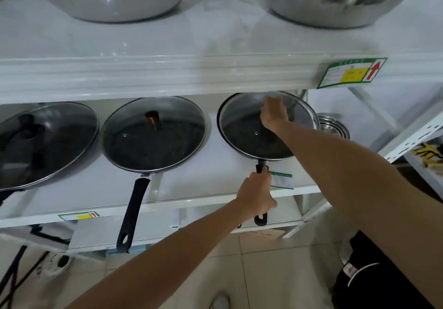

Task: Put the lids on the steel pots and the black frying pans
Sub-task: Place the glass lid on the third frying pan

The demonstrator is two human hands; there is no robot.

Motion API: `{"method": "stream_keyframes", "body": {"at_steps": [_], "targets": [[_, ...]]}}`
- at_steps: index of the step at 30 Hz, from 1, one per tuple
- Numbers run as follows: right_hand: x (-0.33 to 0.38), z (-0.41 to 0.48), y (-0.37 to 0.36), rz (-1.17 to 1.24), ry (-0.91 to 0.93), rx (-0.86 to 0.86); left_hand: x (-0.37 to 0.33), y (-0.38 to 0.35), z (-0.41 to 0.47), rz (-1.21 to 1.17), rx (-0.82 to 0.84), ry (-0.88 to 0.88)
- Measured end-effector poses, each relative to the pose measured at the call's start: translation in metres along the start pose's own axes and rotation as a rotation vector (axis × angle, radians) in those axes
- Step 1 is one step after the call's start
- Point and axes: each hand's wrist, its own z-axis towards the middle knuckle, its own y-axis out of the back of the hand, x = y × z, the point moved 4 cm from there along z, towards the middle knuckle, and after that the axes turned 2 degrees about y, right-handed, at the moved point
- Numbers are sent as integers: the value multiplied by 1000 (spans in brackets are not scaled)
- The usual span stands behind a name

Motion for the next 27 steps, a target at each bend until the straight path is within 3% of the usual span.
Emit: {"method": "stream_keyframes", "body": {"at_steps": [11,16,27], "targets": [[1,10,-8,45,21,-26,-6,1,5,-1,-9,15],[-4,9,-8,14,138,-27,-6,0,5,0,-5,39],[-3,7,-10,-7,154,63,-18,-4,4,11,-2,16]]}}
